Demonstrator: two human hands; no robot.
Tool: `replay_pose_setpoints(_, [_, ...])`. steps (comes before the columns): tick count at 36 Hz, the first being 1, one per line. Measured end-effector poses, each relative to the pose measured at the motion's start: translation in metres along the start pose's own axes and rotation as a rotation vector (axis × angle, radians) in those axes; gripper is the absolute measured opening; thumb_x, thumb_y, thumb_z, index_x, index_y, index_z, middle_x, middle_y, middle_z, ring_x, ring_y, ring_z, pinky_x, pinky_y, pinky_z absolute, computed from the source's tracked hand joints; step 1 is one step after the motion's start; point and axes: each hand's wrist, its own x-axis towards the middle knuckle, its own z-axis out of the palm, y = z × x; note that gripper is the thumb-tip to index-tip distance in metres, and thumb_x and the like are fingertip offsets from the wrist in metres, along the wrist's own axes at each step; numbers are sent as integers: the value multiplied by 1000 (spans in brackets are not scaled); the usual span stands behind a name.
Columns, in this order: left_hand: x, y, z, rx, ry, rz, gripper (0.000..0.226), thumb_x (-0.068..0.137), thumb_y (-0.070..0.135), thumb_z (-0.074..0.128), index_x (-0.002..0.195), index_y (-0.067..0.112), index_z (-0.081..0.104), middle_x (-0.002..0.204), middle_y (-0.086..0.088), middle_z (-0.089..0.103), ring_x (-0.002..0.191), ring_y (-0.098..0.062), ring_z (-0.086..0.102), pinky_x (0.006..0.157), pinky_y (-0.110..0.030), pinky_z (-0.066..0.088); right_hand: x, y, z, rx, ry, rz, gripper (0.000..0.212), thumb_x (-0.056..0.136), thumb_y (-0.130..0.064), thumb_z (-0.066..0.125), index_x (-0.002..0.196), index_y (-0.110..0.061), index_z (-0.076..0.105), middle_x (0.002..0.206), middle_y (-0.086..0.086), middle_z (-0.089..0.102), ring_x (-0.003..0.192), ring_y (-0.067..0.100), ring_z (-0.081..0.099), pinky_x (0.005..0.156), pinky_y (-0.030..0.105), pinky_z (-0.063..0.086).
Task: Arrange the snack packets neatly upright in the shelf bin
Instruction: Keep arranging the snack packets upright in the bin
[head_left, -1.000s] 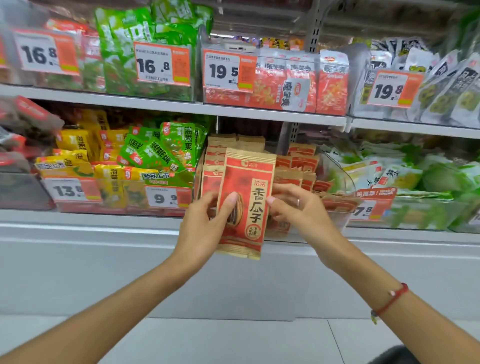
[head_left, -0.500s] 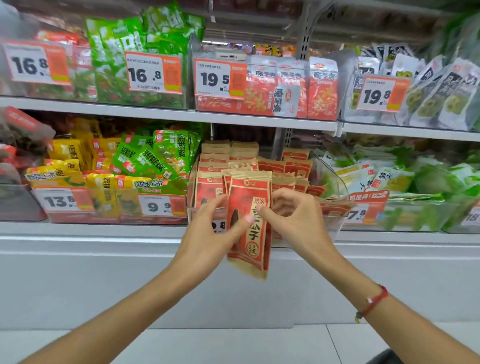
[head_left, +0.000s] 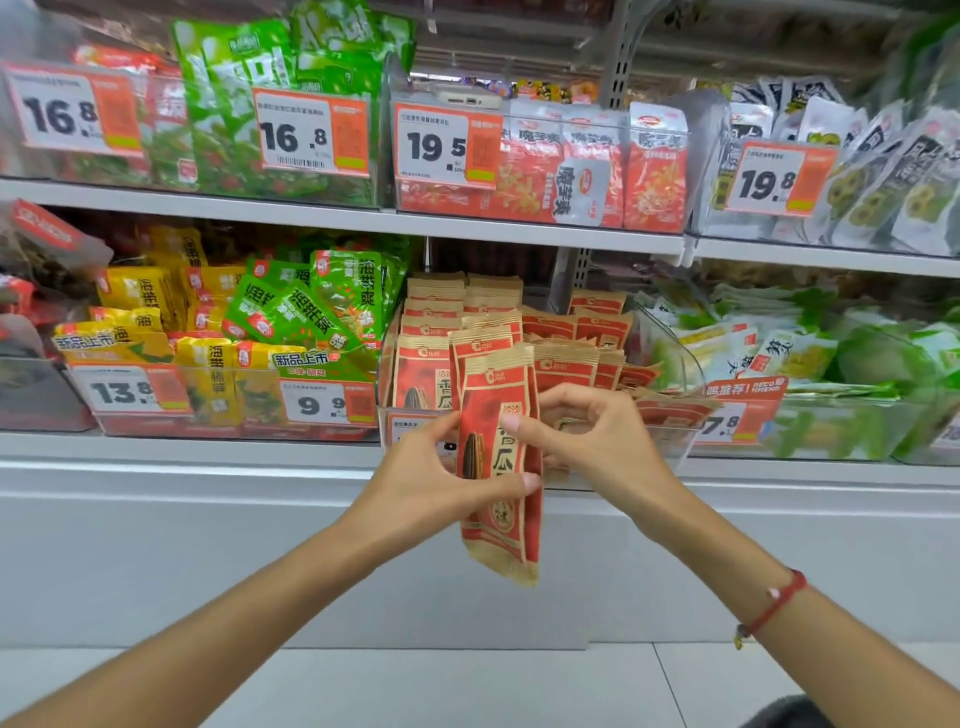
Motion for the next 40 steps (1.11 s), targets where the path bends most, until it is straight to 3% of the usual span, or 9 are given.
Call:
replay_pose_setpoints(4, [2,4,-11,-173,-224,-120,53,68,34,81,118,33,66,116,12,70,110,-5,64,96,-33,51,-2,-6,-4,227,-93,105,27,80,-36,66,94,-14,74,83,6,75,70,12,70,62,17,53])
replay_pose_setpoints(9, [1,4,-14,-247,-304,-167,46,69,28,73,115,25,69,113,7,71,110,-7,64,96,-34,51,-2,-7,-8,336,-110,160,19,88,-18,64,97,-4,73,83,12,75,66,14,70,57,17,52])
replay_pose_setpoints(14, [0,7,-6,-300,-32,-116,62,50,43,78,110,26,71,108,6,73,103,-8,67,90,-30,55,-4,-8,-3,246,-110,112,21,90,-27,62,98,-10,74,86,10,74,69,13,70,61,18,54])
replay_pose_setpoints(18, [1,16,-4,-453,371,-23,28,73,30,79,99,26,69,93,12,75,91,-3,69,86,-27,51,-9,-5,5,173,-156,43,28,83,-30,68,110,-25,70,95,-7,75,88,7,70,71,20,55])
replay_pose_setpoints(21, [1,19,-4,-440,440,-23,30,74,31,77,101,27,66,87,19,73,84,4,68,84,-24,49,-10,-3,10,101,-113,-52,26,84,-25,69,109,-24,72,96,-8,75,91,12,70,79,28,58])
replay_pose_setpoints(25, [2,18,-8,-429,365,-103,55,57,44,78,107,24,66,95,11,75,94,-3,68,93,-31,50,-10,0,7,12,-59,-106,24,88,-21,67,111,-24,71,95,-8,75,87,12,70,80,36,59])
replay_pose_setpoints(33, [0,16,-9,-450,214,-154,69,55,44,89,115,23,64,106,6,73,106,-7,65,96,-33,50,-15,-1,10,-289,134,-456,41,78,-31,75,118,-34,64,101,-18,66,84,3,65,68,16,54])
replay_pose_setpoints(36, [1,17,-12,-448,180,-139,62,65,55,73,119,26,62,109,8,72,111,-7,62,102,-33,45,-8,-2,2,-134,189,-354,24,82,-24,73,105,-32,70,96,-16,71,82,6,67,65,22,56])
replay_pose_setpoints(40, [2,18,-16,-461,82,-137,35,94,37,53,121,16,62,106,1,74,103,-14,69,94,-27,52,2,3,-10,37,178,-134,14,86,-23,68,99,-25,71,94,-8,73,87,8,69,74,28,58])
